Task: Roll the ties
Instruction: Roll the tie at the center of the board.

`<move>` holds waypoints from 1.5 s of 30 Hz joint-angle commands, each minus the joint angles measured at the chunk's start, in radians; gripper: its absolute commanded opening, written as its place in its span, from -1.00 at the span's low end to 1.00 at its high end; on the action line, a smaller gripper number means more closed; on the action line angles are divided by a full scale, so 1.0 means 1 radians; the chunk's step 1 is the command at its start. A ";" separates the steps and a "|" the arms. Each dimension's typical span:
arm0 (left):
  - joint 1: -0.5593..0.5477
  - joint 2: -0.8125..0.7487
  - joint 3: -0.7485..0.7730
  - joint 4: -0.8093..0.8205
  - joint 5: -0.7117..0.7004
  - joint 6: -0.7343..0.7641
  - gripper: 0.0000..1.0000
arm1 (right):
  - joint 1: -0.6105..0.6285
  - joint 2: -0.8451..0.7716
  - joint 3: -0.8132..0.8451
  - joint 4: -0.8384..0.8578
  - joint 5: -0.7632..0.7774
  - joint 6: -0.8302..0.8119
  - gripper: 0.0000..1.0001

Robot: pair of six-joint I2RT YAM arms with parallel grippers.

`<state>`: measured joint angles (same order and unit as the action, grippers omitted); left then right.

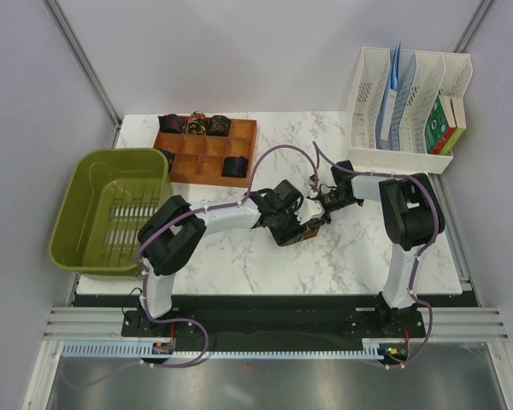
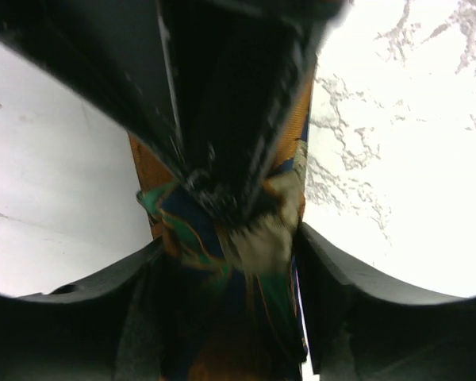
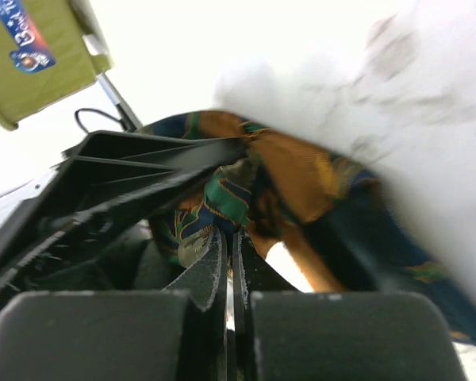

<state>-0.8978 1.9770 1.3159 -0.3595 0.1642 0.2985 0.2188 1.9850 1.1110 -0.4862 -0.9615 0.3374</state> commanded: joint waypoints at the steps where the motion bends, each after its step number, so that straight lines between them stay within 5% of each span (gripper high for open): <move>1: 0.025 -0.036 -0.064 -0.049 0.047 0.001 0.32 | -0.004 0.063 -0.007 0.083 0.228 -0.044 -1.00; 12: 0.048 -0.075 -0.023 -0.027 0.208 0.050 0.49 | -0.006 0.086 0.003 0.101 0.299 -0.051 -1.00; 24: 0.105 -0.184 -0.078 0.044 0.172 -0.038 0.63 | 0.004 0.054 -0.051 0.069 0.346 -0.043 -1.00; 36: 0.105 -0.163 -0.139 0.126 0.251 -0.377 0.73 | 0.021 -0.006 -0.151 0.126 0.368 0.092 -1.00; 39: 0.105 -0.103 -0.098 0.128 0.261 -0.410 0.65 | 0.030 -0.005 -0.152 0.132 0.360 0.091 -1.00; 45: 0.103 -0.033 -0.058 0.129 0.307 -0.426 0.16 | 0.031 0.001 -0.151 0.143 0.328 0.087 -1.00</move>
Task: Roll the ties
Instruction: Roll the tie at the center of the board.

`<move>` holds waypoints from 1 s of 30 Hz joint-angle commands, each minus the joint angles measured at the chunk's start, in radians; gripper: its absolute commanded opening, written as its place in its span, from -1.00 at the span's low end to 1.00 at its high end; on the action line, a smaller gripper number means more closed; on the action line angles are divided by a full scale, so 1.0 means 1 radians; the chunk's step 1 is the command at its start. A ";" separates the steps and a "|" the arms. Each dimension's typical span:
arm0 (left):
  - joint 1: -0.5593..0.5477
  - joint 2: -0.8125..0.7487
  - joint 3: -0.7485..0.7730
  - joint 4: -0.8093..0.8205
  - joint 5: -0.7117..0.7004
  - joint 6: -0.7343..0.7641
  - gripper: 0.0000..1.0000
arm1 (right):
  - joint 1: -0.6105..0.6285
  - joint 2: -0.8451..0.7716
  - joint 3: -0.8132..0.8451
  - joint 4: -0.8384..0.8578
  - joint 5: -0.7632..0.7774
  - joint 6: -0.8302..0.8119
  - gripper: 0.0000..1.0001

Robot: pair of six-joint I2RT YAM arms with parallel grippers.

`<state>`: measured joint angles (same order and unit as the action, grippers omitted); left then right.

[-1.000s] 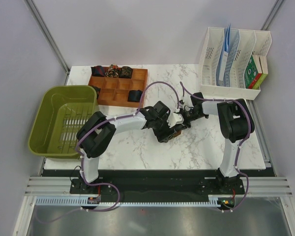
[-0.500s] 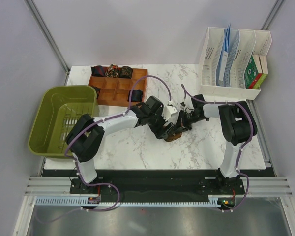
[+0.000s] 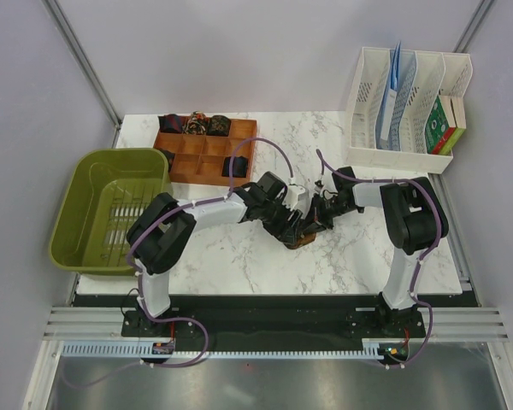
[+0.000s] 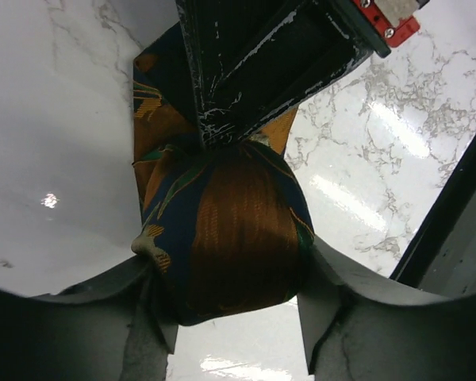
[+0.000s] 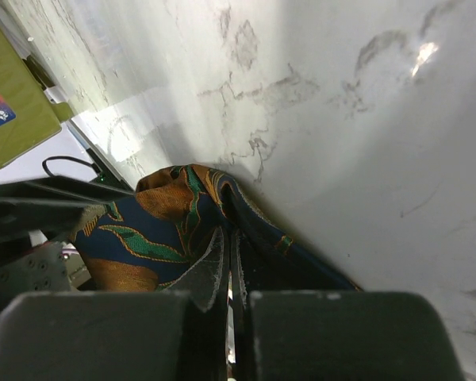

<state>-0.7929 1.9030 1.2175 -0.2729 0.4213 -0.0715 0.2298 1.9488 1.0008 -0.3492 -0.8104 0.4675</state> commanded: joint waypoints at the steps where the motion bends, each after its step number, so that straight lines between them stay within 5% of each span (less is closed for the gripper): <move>1: -0.002 0.048 0.037 0.047 0.051 -0.050 0.04 | 0.020 0.041 -0.041 0.007 0.166 -0.041 -1.00; 5: -0.002 0.044 -0.009 0.078 0.050 -0.005 -0.33 | 0.020 0.065 -0.031 0.023 0.117 -0.035 -1.00; 12: -0.002 -0.007 -0.076 0.064 -0.009 0.171 -0.77 | -0.009 0.110 -0.008 0.012 0.051 -0.029 -0.57; 17: -0.002 -0.027 -0.107 0.020 -0.022 0.283 -0.90 | -0.014 0.128 -0.005 0.019 0.016 -0.018 -0.37; 30: 0.003 -0.122 -0.183 0.090 0.065 0.444 -0.96 | -0.015 0.157 -0.007 0.029 0.053 -0.001 -0.48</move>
<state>-0.7883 1.8278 1.0813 -0.1730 0.4473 0.2966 0.2077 2.0266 1.0172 -0.2935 -0.9703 0.4667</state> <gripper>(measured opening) 0.447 0.279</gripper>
